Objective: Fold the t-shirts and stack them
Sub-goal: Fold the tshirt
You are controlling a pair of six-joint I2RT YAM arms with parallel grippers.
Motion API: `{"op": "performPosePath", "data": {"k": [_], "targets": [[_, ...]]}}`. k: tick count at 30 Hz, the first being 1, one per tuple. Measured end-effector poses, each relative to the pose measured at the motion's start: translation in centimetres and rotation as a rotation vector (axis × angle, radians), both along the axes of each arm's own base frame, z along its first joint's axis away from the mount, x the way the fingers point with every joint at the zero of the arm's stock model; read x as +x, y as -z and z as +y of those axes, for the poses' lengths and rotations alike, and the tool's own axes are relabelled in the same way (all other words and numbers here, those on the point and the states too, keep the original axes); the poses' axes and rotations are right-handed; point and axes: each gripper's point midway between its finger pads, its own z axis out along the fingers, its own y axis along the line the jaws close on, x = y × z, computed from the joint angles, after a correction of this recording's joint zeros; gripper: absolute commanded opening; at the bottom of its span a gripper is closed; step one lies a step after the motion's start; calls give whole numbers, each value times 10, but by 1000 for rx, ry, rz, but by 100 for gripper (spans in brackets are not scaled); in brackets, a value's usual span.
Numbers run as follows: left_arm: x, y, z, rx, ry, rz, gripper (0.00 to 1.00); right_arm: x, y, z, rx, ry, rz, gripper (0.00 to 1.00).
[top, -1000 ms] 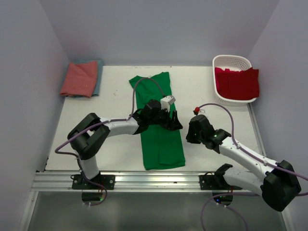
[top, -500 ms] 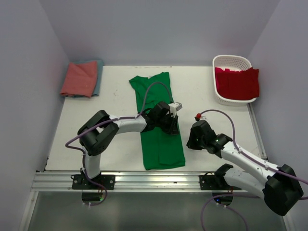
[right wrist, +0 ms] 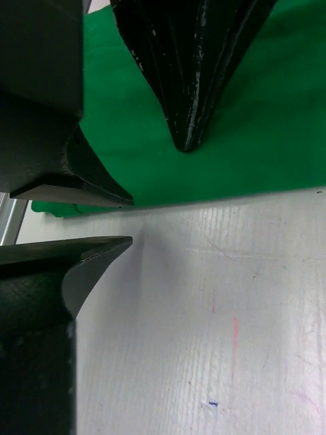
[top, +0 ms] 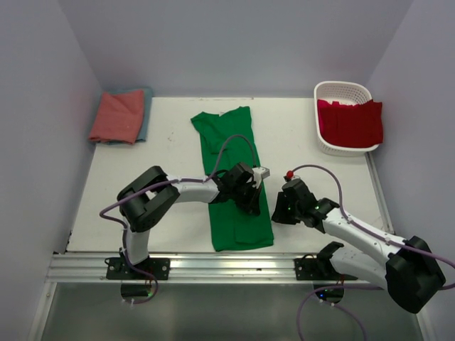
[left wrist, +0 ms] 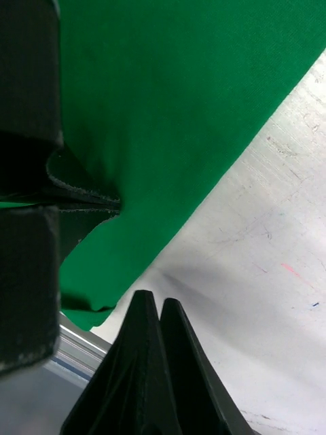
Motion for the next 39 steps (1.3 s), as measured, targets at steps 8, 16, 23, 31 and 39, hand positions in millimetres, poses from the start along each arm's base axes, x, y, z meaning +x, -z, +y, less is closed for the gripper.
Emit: {"op": "performPosePath", "data": {"k": [8, 16, 23, 31, 39], "targets": [[6, 1, -8, -49, -9, 8, 0, -15, 15, 9, 79, -15, 47, 16], [15, 1, -6, -87, -32, 23, 0, -14, 19, 21, 153, -17, 36, 5], [34, 2, 2, -125, -70, 55, 0, -21, 14, 26, 179, -30, 33, 5], [56, 1, 6, -154, -97, 82, 0, -37, 5, 20, 181, -33, 38, 5], [90, 0, 13, -162, -166, 37, 0, -61, 20, 9, 144, -21, 137, 6]]}}
